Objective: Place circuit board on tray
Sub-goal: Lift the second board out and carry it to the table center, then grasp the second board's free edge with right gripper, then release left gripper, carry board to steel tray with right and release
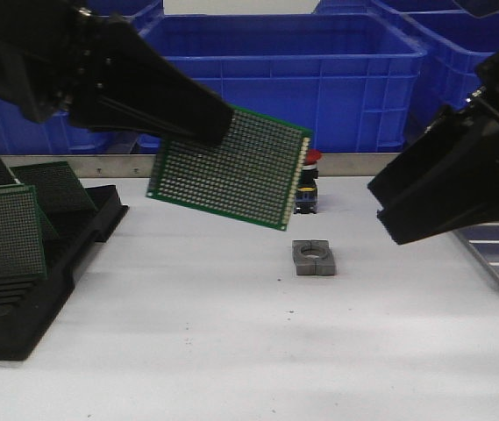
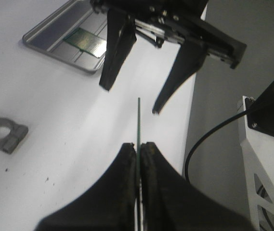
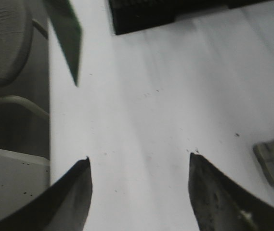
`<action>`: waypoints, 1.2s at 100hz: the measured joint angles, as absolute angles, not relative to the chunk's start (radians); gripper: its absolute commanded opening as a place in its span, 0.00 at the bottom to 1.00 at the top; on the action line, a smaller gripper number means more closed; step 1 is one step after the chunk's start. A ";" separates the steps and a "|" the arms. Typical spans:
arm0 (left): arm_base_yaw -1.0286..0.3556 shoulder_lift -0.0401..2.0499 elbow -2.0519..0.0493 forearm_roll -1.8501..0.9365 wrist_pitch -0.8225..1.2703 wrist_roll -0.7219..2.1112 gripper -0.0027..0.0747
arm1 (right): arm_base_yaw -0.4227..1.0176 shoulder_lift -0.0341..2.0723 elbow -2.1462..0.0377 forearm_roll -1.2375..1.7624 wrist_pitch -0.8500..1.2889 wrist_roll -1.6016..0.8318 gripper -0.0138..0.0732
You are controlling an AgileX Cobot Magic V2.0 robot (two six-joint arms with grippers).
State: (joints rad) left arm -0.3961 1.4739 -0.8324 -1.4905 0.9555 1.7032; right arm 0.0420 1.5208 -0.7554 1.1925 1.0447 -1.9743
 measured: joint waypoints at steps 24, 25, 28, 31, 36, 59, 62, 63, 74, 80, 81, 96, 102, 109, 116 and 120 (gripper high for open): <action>-0.449 1.496 -0.832 -1.595 0.943 1.771 0.01 | 0.099 1.521 -0.755 1.275 1.155 -1.988 0.69; -0.450 1.496 -0.832 -1.598 0.943 1.772 0.01 | 0.100 1.521 -0.755 1.285 1.156 -1.988 0.69; -0.450 1.496 -0.832 -1.600 0.943 1.773 0.01 | 0.102 1.521 -0.755 1.304 1.159 -1.986 0.69; -0.450 1.496 -0.832 -1.602 0.943 1.776 0.01 | 0.104 1.521 -0.755 1.326 1.161 -1.981 0.69; -0.450 1.496 -0.832 -1.602 0.943 1.778 0.01 | 0.108 1.521 -0.755 1.361 1.161 -1.975 0.69; -0.450 1.496 -0.832 -1.606 0.943 1.780 0.01 | 0.110 1.521 -0.755 1.431 1.163 -1.970 0.46; -0.450 1.496 -0.832 -1.606 0.943 1.780 0.01 | 0.110 1.521 -0.755 1.433 1.163 -1.970 0.39; -0.450 1.496 -0.832 -1.606 0.943 1.780 0.01 | 0.110 1.521 -0.755 1.433 1.163 -1.970 0.38; -0.450 1.496 -0.832 -1.606 0.943 1.780 0.01 | 0.110 1.521 -0.755 1.435 1.163 -1.970 0.18; -0.450 1.496 -0.832 -1.607 0.936 1.782 0.02 | 0.110 1.521 -0.755 1.435 1.171 -1.970 0.10; -0.450 1.496 -0.832 -1.607 0.936 1.784 0.03 | 0.110 1.521 -0.755 1.435 1.171 -1.970 0.08; -0.450 1.496 -0.832 -1.611 0.928 1.788 0.35 | 0.112 1.521 -0.755 1.420 1.195 -1.970 0.08; -0.450 1.496 -0.832 -1.613 0.932 1.788 0.52 | 0.112 1.521 -0.755 1.420 1.194 -1.970 0.08; -0.450 1.496 -0.832 -1.613 0.948 1.788 0.64 | 0.112 1.521 -0.755 1.420 1.184 -1.967 0.08; -0.450 1.496 -0.832 -1.613 0.952 1.788 0.66 | 0.112 1.521 -0.755 1.412 1.177 -1.941 0.08; -0.450 1.496 -0.832 -1.613 0.953 1.788 0.66 | 0.112 1.521 -0.755 1.402 1.175 -1.908 0.08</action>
